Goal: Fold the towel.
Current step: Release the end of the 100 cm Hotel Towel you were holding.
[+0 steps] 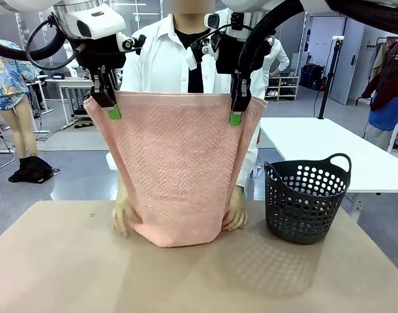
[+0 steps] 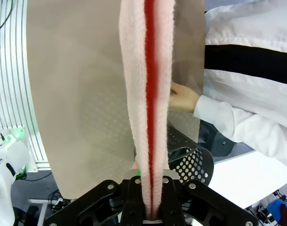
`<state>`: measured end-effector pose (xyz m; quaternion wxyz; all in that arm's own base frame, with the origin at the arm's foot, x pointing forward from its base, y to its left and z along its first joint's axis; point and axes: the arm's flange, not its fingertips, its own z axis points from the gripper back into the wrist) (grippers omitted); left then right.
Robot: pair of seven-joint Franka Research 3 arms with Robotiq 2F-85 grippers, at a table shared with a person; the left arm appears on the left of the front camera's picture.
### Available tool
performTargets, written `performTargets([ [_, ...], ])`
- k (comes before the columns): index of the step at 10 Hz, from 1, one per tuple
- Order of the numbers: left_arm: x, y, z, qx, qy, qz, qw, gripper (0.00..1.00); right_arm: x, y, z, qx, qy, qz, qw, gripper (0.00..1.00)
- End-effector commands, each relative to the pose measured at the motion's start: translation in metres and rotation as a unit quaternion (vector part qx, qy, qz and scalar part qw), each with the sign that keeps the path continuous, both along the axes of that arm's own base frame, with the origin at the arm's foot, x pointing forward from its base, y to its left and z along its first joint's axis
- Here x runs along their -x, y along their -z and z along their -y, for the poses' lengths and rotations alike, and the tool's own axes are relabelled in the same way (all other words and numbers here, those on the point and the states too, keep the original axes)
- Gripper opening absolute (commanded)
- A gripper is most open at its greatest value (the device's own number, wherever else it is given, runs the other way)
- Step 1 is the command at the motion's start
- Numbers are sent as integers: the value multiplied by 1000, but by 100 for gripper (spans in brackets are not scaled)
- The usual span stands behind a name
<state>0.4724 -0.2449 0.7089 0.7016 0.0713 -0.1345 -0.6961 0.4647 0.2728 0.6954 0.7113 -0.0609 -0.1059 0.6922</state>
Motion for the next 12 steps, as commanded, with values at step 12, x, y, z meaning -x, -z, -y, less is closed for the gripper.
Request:
performTargets([
  [12,1,-2,-1,1,-1,1,1000,0,0,-1,1,1,0,0,1000,0],
])
